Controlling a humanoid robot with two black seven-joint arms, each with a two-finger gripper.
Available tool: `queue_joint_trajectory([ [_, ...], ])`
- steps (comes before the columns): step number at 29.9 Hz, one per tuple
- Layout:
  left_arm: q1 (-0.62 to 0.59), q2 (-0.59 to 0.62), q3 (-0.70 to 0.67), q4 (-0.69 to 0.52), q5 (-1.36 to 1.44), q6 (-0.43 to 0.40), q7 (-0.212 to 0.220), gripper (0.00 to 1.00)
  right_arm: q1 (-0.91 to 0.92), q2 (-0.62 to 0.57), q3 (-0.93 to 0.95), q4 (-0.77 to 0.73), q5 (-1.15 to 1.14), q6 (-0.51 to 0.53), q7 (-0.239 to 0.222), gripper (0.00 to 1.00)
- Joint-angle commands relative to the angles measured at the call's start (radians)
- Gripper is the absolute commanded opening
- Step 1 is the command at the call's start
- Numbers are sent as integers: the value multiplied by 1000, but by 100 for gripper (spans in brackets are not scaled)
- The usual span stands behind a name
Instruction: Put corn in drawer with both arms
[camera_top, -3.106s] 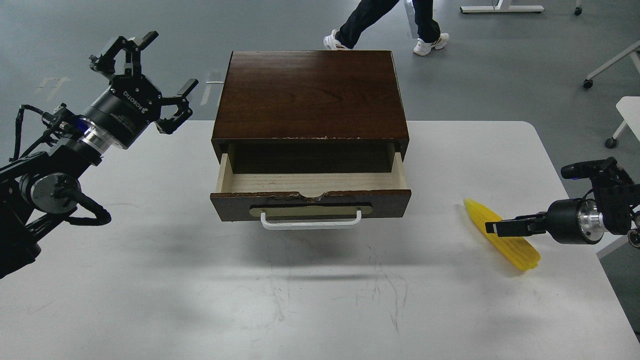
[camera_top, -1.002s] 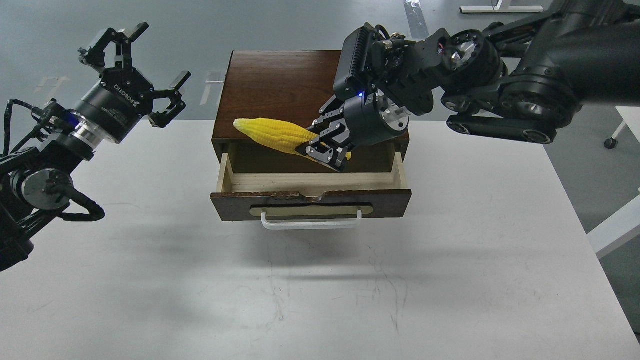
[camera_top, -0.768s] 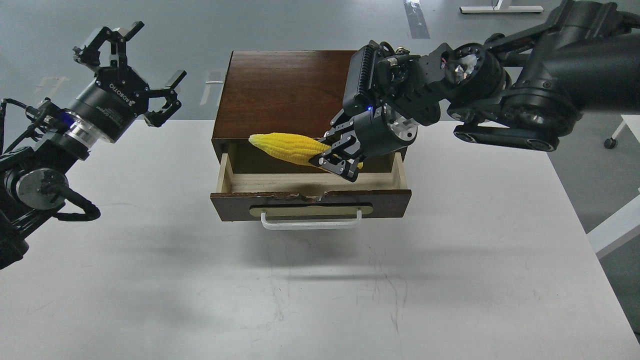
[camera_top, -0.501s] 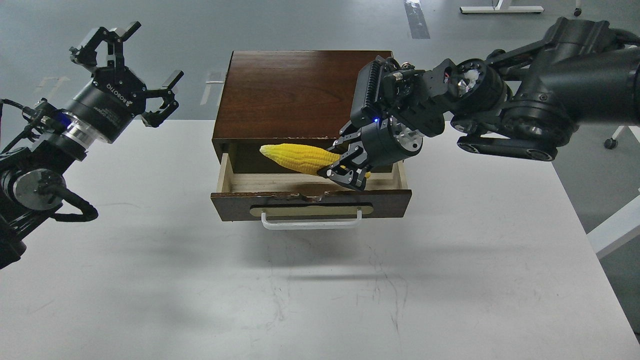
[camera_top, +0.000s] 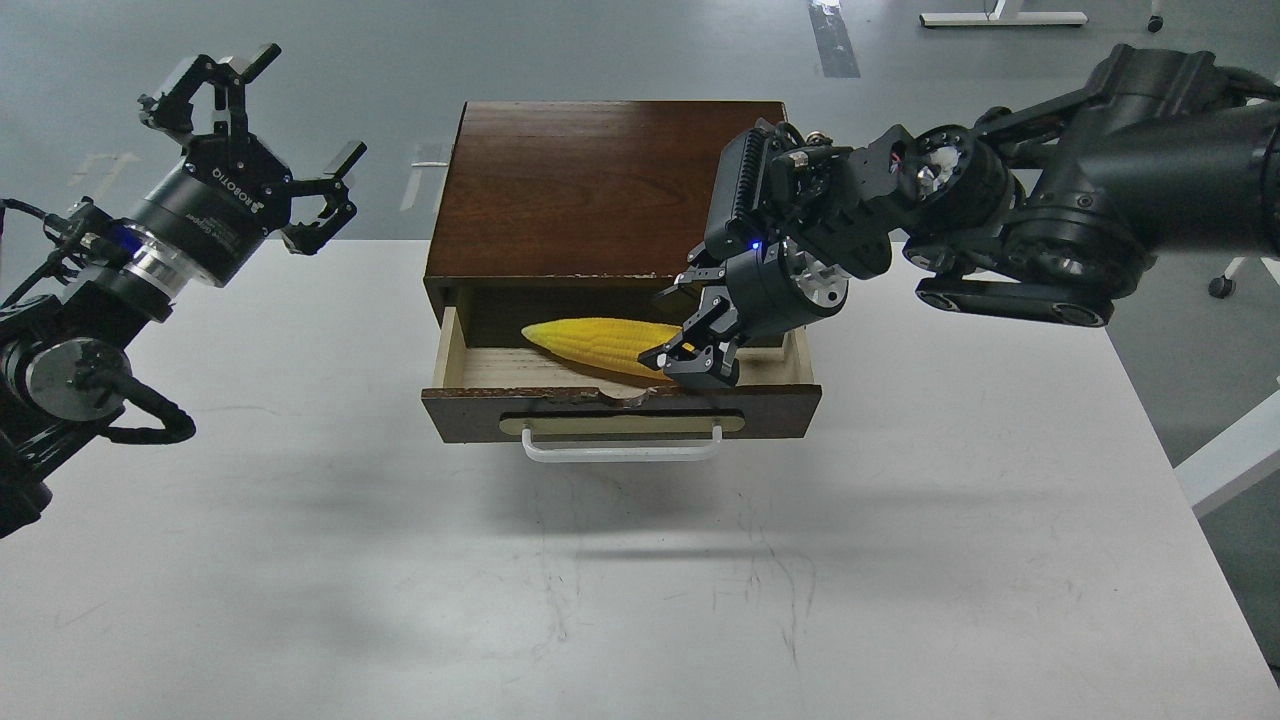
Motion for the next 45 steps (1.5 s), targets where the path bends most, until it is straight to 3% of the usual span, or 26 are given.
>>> queue_joint_trajectory([
  [1, 0, 1, 0, 0, 0, 0, 0, 99, 0, -2, 0, 0, 1, 0, 0, 71],
  [12, 0, -2, -20, 9, 2, 0, 0, 99, 8, -44, 106, -1, 45, -15, 0, 75],
  [14, 0, -4, -25, 9, 6, 0, 0, 98, 6, -72, 164, 2, 126, -14, 0, 88],
  [15, 0, -4, -25, 9, 6, 0, 0, 98, 6, -72, 164, 2, 126, -14, 0, 88],
  [16, 1, -2, -25, 9, 8, 0, 0, 99, 5, -84, 187, 5, 192, -12, 0, 94],
  [20, 2, 5, -25, 9, 14, 0, 0, 99, -24, -107, 264, -1, 379, -17, 0, 98],
  [23, 0, 15, -25, 9, 14, 0, 0, 99, -95, -143, 368, -19, 485, -18, 0, 100],
  [33, 0, 21, -64, 9, 14, 0, 0, 99, -550, -382, 974, -13, 664, -9, 0, 100],
  [41, 2, 21, -71, 57, 14, 0, 0, 98, -817, -423, 1272, -33, 734, -20, 0, 100],
  [45, 5, 16, -67, 58, 15, 0, 0, 99, -902, -423, 1332, -78, 945, -17, 0, 100],
])
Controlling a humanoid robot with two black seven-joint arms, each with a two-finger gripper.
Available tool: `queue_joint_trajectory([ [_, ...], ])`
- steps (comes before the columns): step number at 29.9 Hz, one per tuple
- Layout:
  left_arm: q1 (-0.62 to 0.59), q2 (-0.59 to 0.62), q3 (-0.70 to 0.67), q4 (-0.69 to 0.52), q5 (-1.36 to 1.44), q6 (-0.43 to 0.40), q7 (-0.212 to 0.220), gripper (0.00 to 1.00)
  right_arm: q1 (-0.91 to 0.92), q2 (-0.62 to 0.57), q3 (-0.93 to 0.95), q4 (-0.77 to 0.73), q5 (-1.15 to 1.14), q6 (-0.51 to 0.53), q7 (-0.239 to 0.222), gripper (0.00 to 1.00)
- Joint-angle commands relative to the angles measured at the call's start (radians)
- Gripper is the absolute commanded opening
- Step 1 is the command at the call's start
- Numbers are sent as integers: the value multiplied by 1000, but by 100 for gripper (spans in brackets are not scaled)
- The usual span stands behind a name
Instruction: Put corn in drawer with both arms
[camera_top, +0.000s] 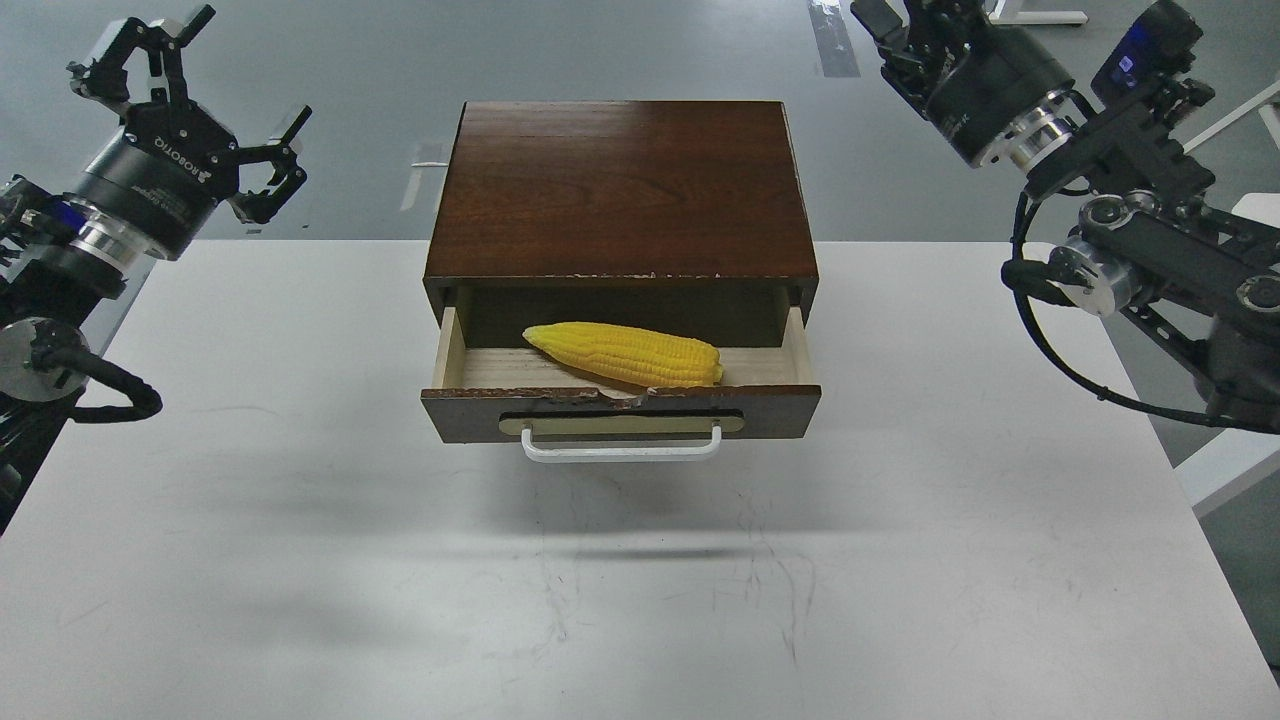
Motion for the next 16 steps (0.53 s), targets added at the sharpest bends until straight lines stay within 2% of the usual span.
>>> queue_joint_trajectory([
  [1, 3, -1, 2, 2, 1, 0, 0, 98, -65, 0, 33, -28, 191, 2, 0, 100],
  [5, 22, -14, 2, 2, 3, 0, 0, 98, -132, -2, 35, -30, 279, 1, 0, 100],
  [16, 79, -29, -1, -1, 1, 0, 0, 99, -246, 0, 36, -19, 280, 2, 0, 100],
])
